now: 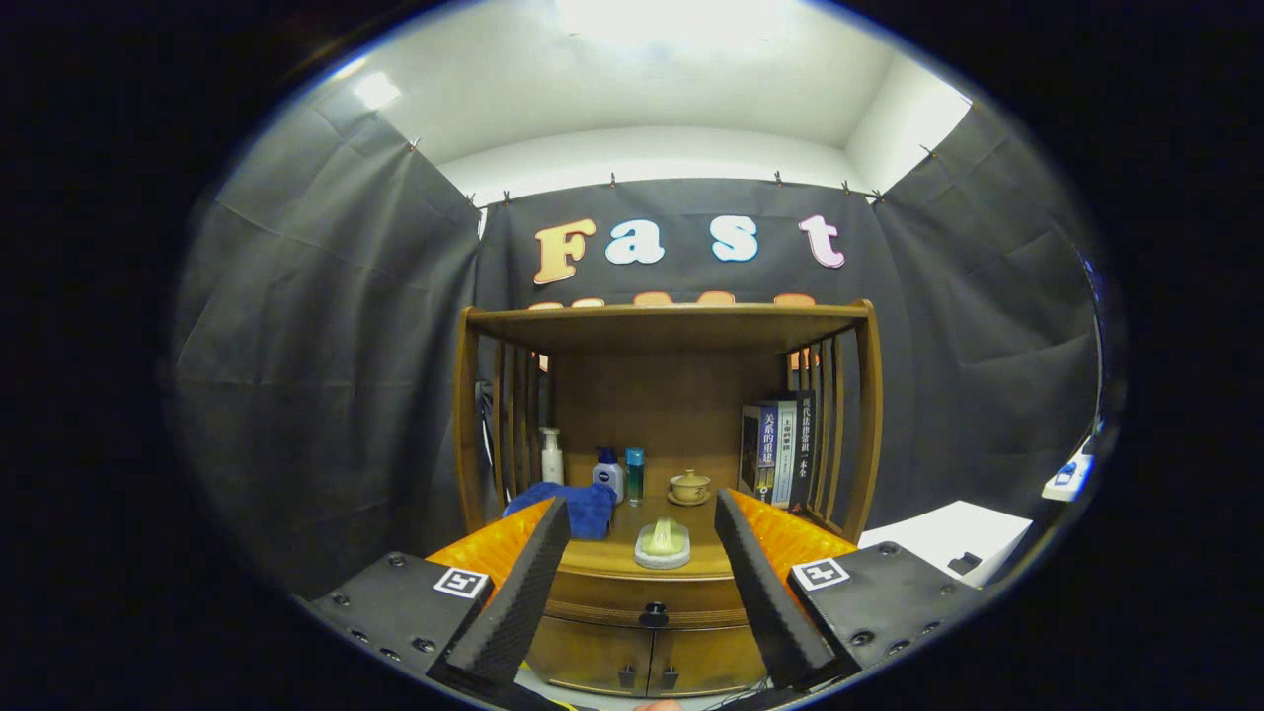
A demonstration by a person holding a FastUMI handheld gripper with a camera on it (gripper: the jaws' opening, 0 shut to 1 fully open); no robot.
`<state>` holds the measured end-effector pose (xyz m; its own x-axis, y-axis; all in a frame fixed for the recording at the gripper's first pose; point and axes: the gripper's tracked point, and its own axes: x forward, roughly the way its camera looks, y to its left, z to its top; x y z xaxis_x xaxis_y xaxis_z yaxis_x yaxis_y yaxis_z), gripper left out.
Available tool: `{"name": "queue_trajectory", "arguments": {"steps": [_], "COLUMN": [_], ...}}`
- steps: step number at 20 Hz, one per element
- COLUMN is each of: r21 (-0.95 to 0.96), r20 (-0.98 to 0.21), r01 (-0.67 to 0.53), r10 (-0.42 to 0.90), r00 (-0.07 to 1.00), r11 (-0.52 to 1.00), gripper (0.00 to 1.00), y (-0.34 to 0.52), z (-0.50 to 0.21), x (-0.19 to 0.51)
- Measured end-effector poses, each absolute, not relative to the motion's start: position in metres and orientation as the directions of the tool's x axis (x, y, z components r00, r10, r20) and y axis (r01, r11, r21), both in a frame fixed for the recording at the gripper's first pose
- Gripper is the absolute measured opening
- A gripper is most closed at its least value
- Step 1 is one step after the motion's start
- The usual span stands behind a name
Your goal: Pull open the drawer, take out the items inside it, and place them on the countertop above the cabinet.
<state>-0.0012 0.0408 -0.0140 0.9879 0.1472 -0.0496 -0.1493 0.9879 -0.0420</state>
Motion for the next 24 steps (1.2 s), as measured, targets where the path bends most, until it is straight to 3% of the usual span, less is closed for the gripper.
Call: {"name": "queue_trajectory", "arguments": {"steps": [11,24], "r21": [-0.022,0.031], "r20": [0.007,-0.042], "r01": [-0.147,-0.114], "r10": [0.147,0.116], "r00": [0.989,0.992], "r11": [0.989,0.993], "gripper": [0.96,0.96], "y": [0.038,0.032], "z": [0.001,-0.014], "x": [-0.018,-0.005]}}
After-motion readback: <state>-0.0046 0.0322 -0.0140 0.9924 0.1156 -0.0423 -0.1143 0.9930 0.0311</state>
